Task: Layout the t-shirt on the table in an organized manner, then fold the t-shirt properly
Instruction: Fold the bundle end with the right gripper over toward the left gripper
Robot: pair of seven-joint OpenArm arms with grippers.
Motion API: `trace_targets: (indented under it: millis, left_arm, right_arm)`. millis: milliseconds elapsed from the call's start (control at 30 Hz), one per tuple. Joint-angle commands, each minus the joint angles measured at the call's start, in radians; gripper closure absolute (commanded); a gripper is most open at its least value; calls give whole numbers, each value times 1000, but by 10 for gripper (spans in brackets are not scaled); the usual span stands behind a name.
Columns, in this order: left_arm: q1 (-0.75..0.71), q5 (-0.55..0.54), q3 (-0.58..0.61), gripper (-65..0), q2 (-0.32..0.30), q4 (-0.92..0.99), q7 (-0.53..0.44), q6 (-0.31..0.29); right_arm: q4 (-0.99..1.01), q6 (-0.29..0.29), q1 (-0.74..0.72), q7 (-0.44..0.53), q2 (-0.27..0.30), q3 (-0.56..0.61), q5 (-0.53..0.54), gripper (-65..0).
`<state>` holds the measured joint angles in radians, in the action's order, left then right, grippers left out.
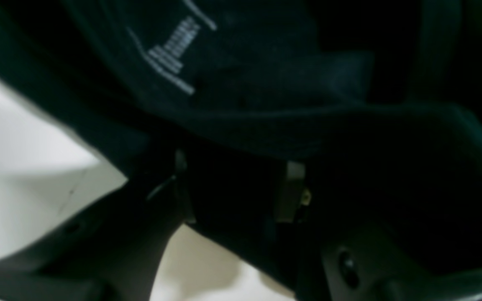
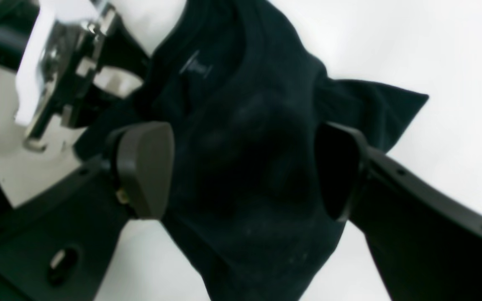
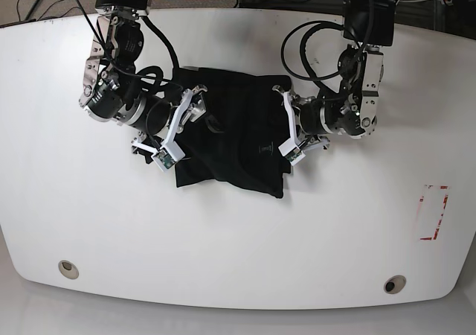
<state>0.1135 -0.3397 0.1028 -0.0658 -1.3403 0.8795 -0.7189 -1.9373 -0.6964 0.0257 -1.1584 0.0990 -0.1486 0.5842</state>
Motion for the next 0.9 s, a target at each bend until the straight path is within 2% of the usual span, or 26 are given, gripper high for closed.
trace_targets:
  millis: [0,267,533,733,867]
  left_arm:
    - [15,58,-24,-247,7,2,51,21]
    - [22,40,-119,-257,16,-44,53,21]
    - [13,-62,-163,-369,-9,-140,68,21]
    - [13,-117,-171,-369,-42,-201,119,21]
    - [12,-147,-217,-369,-72,-259,129,21]
  right_arm:
    - [-21,-2,3,19,18,-1,23,-493]
    - [-20,-2,33,19,21,-1,16,-477]
    - [-18,-2,41,19,15,-1,16,-444]
    - [-12,-2,38,19,2,-1,15,-445]
    - [5,-2,27,19,-3,1,15,-445]
